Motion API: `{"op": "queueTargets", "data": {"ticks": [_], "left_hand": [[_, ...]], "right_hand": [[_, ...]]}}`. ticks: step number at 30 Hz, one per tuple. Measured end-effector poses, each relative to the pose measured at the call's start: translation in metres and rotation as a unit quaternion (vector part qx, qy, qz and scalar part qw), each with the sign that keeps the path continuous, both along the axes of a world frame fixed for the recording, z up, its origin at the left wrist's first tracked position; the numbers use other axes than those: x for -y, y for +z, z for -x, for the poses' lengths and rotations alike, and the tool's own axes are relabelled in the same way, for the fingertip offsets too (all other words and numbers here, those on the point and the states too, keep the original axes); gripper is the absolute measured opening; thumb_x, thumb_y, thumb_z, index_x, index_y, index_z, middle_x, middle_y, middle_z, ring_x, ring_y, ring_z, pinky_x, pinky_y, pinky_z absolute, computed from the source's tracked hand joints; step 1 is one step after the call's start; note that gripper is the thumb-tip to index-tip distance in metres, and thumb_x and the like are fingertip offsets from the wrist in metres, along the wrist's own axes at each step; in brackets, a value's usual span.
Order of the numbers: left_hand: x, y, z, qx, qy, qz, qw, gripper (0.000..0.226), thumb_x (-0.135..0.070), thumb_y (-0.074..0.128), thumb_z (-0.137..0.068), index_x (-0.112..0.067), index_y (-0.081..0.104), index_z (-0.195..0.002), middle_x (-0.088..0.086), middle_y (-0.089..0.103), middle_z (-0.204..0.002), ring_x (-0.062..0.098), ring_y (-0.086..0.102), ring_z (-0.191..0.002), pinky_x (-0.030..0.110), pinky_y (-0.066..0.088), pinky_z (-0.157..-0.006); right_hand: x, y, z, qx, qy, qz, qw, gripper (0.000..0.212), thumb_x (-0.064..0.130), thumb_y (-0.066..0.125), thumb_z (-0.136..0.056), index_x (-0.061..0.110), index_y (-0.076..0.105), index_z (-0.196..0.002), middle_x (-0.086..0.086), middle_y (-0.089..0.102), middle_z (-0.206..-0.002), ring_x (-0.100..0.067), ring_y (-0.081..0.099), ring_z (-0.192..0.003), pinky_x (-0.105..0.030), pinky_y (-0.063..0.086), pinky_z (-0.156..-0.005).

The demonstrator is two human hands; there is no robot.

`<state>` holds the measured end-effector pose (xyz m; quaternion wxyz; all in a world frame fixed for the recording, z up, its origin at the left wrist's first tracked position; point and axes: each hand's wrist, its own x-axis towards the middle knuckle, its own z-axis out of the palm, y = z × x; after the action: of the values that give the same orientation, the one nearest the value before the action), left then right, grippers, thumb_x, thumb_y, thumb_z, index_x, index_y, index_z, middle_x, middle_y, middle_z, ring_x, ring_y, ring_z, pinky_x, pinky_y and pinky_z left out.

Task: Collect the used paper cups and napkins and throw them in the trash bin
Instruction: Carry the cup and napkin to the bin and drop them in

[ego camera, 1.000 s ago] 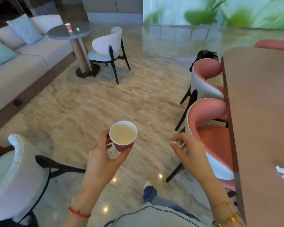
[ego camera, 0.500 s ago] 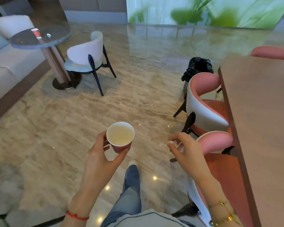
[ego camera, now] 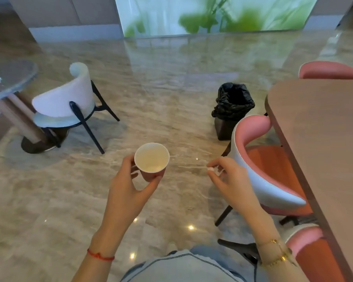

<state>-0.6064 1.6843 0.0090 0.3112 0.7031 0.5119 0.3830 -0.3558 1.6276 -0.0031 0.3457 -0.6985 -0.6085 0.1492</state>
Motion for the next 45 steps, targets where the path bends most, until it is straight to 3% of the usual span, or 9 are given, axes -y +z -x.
{"op": "queueTargets", "data": {"ticks": [6, 11, 16, 23, 29, 34, 39, 45], "left_hand": [[-0.126, -0.005, -0.043, -0.005, -0.046, 0.01, 0.999, 0.064, -0.047, 0.079, -0.068, -0.039, 0.044, -0.12, -0.037, 0.052, -0.11, -0.012, 0.055, -0.104, 0.001, 0.043, -0.078], [-0.228, -0.019, -0.092, -0.006, -0.069, 0.011, 0.998, 0.064, -0.04, 0.081, -0.069, -0.038, 0.044, -0.121, -0.032, 0.053, -0.112, -0.015, 0.053, -0.104, -0.001, 0.041, -0.076], [-0.337, -0.022, -0.156, 0.0, -0.084, 0.015, 0.996, 0.064, -0.04, 0.082, -0.07, -0.043, 0.041, -0.119, -0.032, 0.052, -0.11, -0.014, 0.053, -0.104, -0.002, 0.041, -0.076], [-0.491, -0.005, -0.255, -0.002, -0.125, 0.009, 0.992, 0.062, -0.043, 0.08, -0.07, -0.046, 0.042, -0.118, -0.026, 0.055, -0.114, -0.012, 0.056, -0.105, -0.001, 0.042, -0.077], [-0.601, -0.01, -0.325, -0.001, -0.165, 0.026, 0.986, 0.062, -0.04, 0.081, -0.071, -0.037, 0.045, -0.122, -0.026, 0.056, -0.115, -0.007, 0.058, -0.104, 0.001, 0.043, -0.081], [-0.696, -0.025, -0.386, -0.001, -0.21, 0.036, 0.977, 0.063, -0.036, 0.081, -0.071, -0.043, 0.042, -0.12, -0.03, 0.054, -0.115, -0.013, 0.054, -0.107, 0.0, 0.041, -0.081], [-0.796, -0.034, -0.453, -0.024, -0.265, 0.029, 0.963, 0.063, -0.048, 0.078, -0.07, -0.048, 0.04, -0.12, -0.035, 0.05, -0.113, -0.017, 0.052, -0.1, -0.001, 0.041, -0.075], [-0.902, -0.04, -0.539, -0.078, -0.372, 0.011, 0.925, 0.066, -0.053, 0.074, -0.069, -0.046, 0.038, -0.124, -0.028, 0.05, -0.114, 0.002, 0.055, -0.1, 0.019, 0.046, -0.082]], "right_hand": [[-0.103, -0.006, -0.038, -0.011, -0.049, 0.009, 0.999, 0.009, 0.017, 0.068, -0.085, 0.021, 0.065, -0.092, 0.014, 0.06, -0.086, -0.004, 0.055, -0.083, -0.013, 0.039, -0.073], [-0.191, -0.019, -0.081, -0.022, -0.084, 0.005, 0.996, 0.008, 0.012, 0.068, -0.086, 0.016, 0.066, -0.093, 0.006, 0.062, -0.089, -0.006, 0.055, -0.081, -0.009, 0.04, -0.071], [-0.291, -0.024, -0.138, -0.027, -0.096, 0.004, 0.995, 0.009, 0.011, 0.068, -0.085, 0.016, 0.066, -0.092, 0.005, 0.063, -0.088, -0.012, 0.057, -0.083, -0.025, 0.045, -0.074], [-0.436, -0.014, -0.234, -0.004, -0.126, -0.01, 0.992, 0.009, 0.017, 0.067, -0.086, 0.02, 0.065, -0.094, 0.01, 0.061, -0.088, -0.008, 0.056, -0.085, -0.023, 0.046, -0.075], [-0.528, -0.014, -0.298, -0.014, -0.164, -0.013, 0.986, 0.011, 0.013, 0.067, -0.085, 0.021, 0.064, -0.092, 0.011, 0.061, -0.086, -0.008, 0.056, -0.084, -0.016, 0.044, -0.071], [-0.597, -0.032, -0.343, -0.017, -0.211, 0.006, 0.977, 0.009, 0.016, 0.066, -0.086, 0.021, 0.063, -0.093, 0.01, 0.061, -0.087, -0.007, 0.057, -0.084, -0.028, 0.051, -0.073], [-0.671, -0.046, -0.39, -0.033, -0.271, 0.006, 0.962, 0.007, 0.018, 0.064, -0.087, 0.023, 0.062, -0.091, 0.011, 0.059, -0.086, -0.006, 0.056, -0.084, -0.034, 0.053, -0.072], [-0.751, -0.04, -0.436, -0.037, -0.357, -0.019, 0.933, 0.008, 0.02, 0.064, -0.088, 0.024, 0.062, -0.094, 0.012, 0.061, -0.089, -0.007, 0.059, -0.085, -0.036, 0.055, -0.073]]}}
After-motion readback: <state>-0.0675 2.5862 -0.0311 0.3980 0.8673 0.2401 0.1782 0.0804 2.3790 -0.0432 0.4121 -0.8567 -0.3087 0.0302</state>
